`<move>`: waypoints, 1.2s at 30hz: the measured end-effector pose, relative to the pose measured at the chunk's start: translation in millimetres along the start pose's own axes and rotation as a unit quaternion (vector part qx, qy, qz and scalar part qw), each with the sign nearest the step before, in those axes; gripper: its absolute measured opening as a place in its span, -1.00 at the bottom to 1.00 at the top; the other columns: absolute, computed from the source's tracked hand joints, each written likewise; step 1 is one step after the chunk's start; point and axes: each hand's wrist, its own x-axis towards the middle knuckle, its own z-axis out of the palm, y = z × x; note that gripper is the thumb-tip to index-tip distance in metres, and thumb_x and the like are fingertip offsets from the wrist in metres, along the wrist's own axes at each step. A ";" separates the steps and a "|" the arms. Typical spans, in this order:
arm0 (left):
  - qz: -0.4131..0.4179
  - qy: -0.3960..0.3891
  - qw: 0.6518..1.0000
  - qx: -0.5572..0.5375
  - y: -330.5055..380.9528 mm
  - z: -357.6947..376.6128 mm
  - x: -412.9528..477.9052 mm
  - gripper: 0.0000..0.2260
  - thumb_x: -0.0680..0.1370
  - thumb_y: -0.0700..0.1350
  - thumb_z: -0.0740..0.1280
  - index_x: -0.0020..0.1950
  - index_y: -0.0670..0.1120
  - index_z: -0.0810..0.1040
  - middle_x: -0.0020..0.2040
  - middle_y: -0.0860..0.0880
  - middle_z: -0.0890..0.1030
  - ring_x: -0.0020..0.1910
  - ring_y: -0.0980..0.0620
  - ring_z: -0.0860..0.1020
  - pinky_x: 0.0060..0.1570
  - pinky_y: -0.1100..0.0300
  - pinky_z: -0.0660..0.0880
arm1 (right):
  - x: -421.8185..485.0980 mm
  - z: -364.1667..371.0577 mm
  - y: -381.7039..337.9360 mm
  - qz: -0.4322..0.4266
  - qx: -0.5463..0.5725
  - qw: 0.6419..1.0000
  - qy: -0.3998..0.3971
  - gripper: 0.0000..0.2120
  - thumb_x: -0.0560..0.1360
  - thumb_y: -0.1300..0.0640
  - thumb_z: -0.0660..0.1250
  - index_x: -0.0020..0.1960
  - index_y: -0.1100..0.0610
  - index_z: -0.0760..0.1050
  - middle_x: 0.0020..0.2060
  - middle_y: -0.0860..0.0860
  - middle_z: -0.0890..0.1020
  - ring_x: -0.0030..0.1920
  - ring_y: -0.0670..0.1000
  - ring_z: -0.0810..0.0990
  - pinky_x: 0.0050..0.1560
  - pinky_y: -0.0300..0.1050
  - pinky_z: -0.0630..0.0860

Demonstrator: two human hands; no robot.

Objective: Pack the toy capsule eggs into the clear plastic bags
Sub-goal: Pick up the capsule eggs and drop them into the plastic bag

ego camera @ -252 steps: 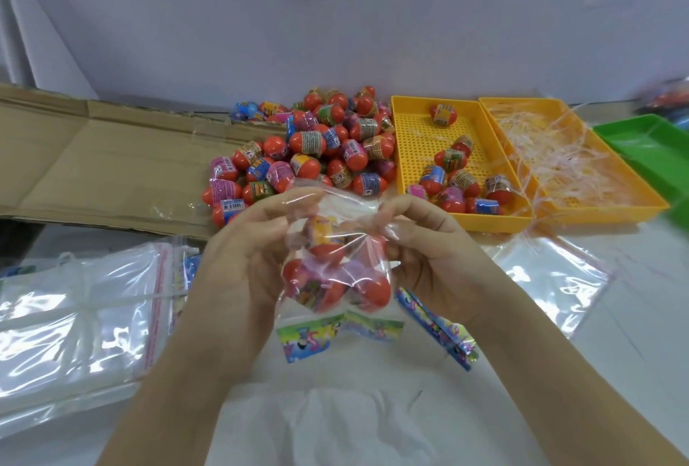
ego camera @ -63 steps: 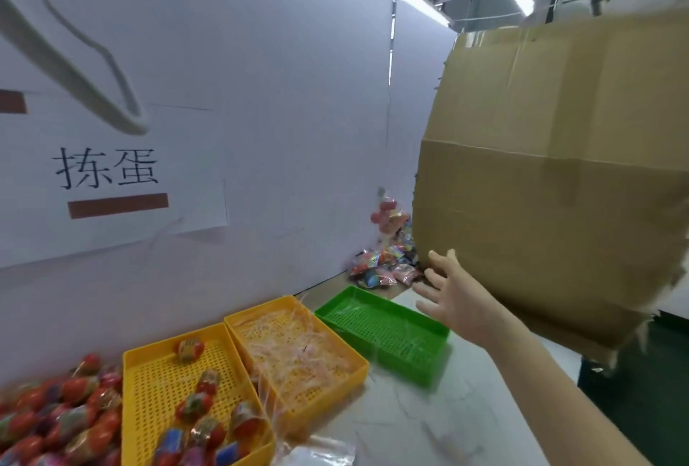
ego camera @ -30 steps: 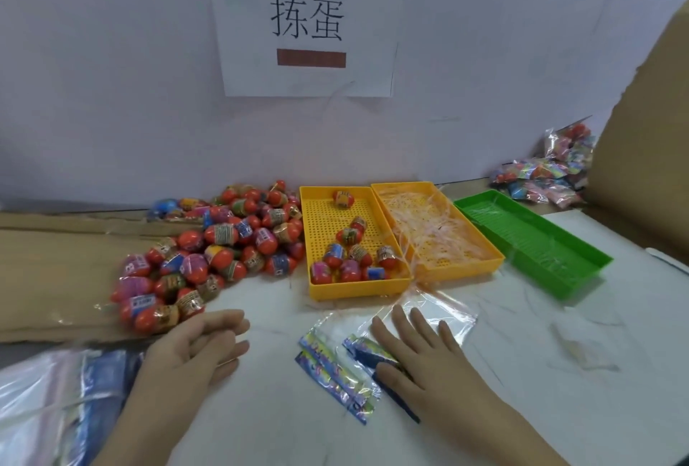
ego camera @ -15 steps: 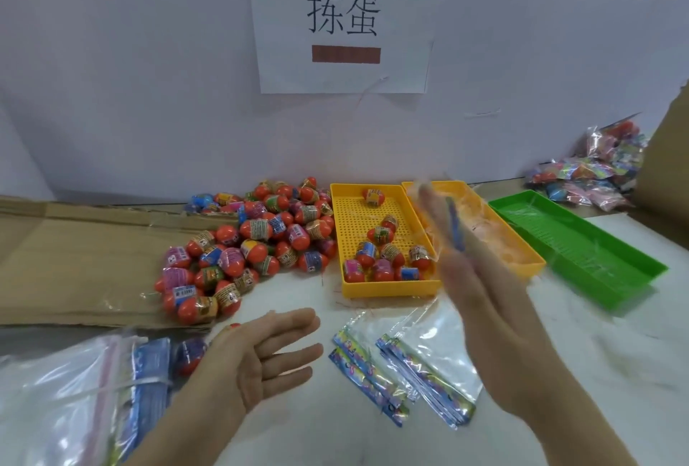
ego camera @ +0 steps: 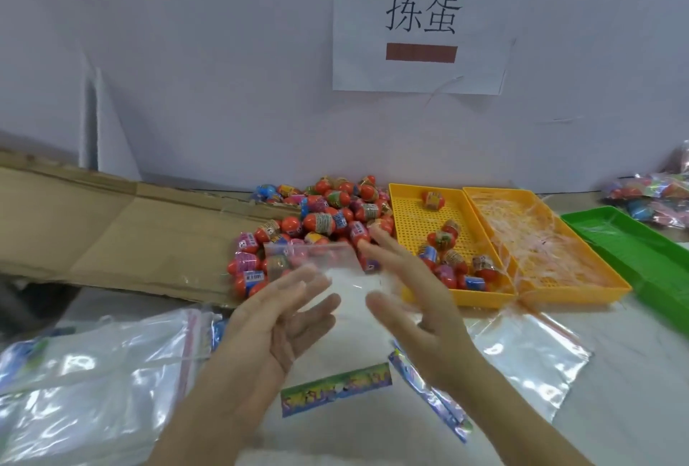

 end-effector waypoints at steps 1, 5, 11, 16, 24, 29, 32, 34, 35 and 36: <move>0.011 0.011 1.000 0.005 -0.4 -1.1 0.3 -0.67 0.33 -0.16 0.40 0.08 -0.19 0.65 0.03 -0.19 0.71 -0.06 -0.17 0.70 -0.28 0.13 0.64 | 15.1 -2.3 9.1 0.036 -0.042 0.998 0.037 -0.59 0.57 -0.11 0.20 0.41 -0.20 0.33 0.48 -0.22 0.25 0.49 -0.15 0.19 0.44 -0.03 0.21; 0.013 -0.005 1.000 0.022 0.9 -0.6 0.1 -0.74 0.28 -0.10 0.44 -0.08 -0.14 0.74 0.02 -0.19 0.71 -0.05 -0.18 0.70 -0.26 0.13 0.64 | 59.7 1.9 44.4 0.170 -0.306 0.930 -0.113 -0.36 0.59 -0.03 0.22 0.55 -0.15 -0.04 0.56 0.02 0.01 0.54 0.14 0.02 0.47 0.08 0.11; 0.039 -0.019 0.997 0.057 0.5 -3.5 -0.4 -0.79 0.33 -0.13 0.41 -0.09 -0.11 0.74 0.00 -0.16 0.72 -0.07 -0.12 0.71 -0.24 0.18 0.63 | 72.4 18.8 56.6 0.123 -0.472 0.864 -0.121 -0.52 0.63 0.01 0.10 0.53 -0.06 0.12 0.55 0.14 0.04 0.54 0.19 -0.04 0.47 0.25 -0.21; 0.062 -0.003 0.995 0.077 -1.5 -1.5 -0.8 -0.84 0.34 -0.12 0.40 -0.16 -0.06 0.75 -0.09 -0.15 0.73 -0.11 -0.08 0.71 -0.26 0.22 0.61 | 72.6 15.0 54.0 0.111 -0.459 0.880 -0.052 -0.70 0.60 0.13 0.24 0.33 0.02 0.45 0.48 0.08 0.27 0.51 0.13 0.11 0.50 0.22 -0.13; 0.083 0.014 0.993 0.088 -4.3 0.3 -1.9 -0.80 0.21 -0.09 0.50 -0.20 -0.09 0.75 -0.13 -0.18 0.72 -0.15 -0.09 0.72 -0.27 0.23 0.62 | 54.7 20.9 54.2 0.151 -0.509 0.846 -0.055 -0.68 0.58 0.08 0.26 0.32 -0.06 0.41 0.50 0.09 0.20 0.53 0.15 -0.01 0.44 0.29 -0.21; 0.090 0.041 0.992 0.075 -4.7 -4.1 1.6 -0.86 0.26 -0.14 0.48 -0.20 -0.08 0.75 -0.13 -0.16 0.73 -0.15 -0.08 0.72 -0.27 0.24 0.61 | 48.8 23.4 50.1 0.127 -0.243 0.948 0.161 -0.75 0.55 0.00 0.29 0.20 0.02 0.51 0.12 -0.05 0.58 0.21 0.01 0.49 0.34 0.08 0.31; 0.111 0.075 0.988 0.079 -4.9 -0.5 0.2 -0.88 0.29 -0.12 0.46 -0.21 -0.04 0.74 -0.14 -0.13 0.73 -0.16 -0.04 0.72 -0.30 0.21 0.62 | 54.9 11.9 26.5 0.198 0.075 0.949 0.234 -0.73 0.54 -0.08 0.27 0.18 0.01 0.44 -0.02 -0.16 0.59 0.03 -0.13 0.59 0.01 -0.24 0.56; 0.169 0.126 0.976 0.063 -6.1 4.9 -2.0 -0.87 0.31 -0.07 0.44 -0.19 0.01 0.74 -0.15 -0.06 0.74 -0.17 0.01 0.72 -0.33 0.18 0.64 | 56.6 -0.2 10.9 0.187 0.201 0.937 0.216 -0.61 0.47 -0.14 0.31 0.16 0.09 0.50 -0.03 -0.04 0.65 -0.03 -0.05 0.65 -0.11 -0.17 0.59; 0.221 0.153 0.962 0.045 -5.7 6.7 -3.7 -0.87 0.34 -0.06 0.43 -0.17 0.01 0.74 -0.17 -0.01 0.73 -0.21 0.06 0.71 -0.35 0.23 0.62 | 55.2 -5.2 2.1 0.165 0.254 0.939 0.164 -0.63 0.43 -0.14 0.38 0.10 0.08 0.55 -0.04 -0.02 0.67 -0.06 -0.06 0.66 -0.16 -0.15 0.59; 0.287 0.176 0.941 0.044 -4.8 8.1 -5.6 -0.88 0.39 -0.05 0.42 -0.14 0.04 0.73 -0.20 0.04 0.73 -0.25 0.14 0.68 -0.36 0.30 0.59 | 52.1 -7.1 -6.3 0.140 0.302 0.939 0.082 -0.71 0.37 -0.08 0.49 0.02 0.04 0.61 -0.03 -0.04 0.68 -0.05 -0.09 0.66 -0.16 -0.15 0.58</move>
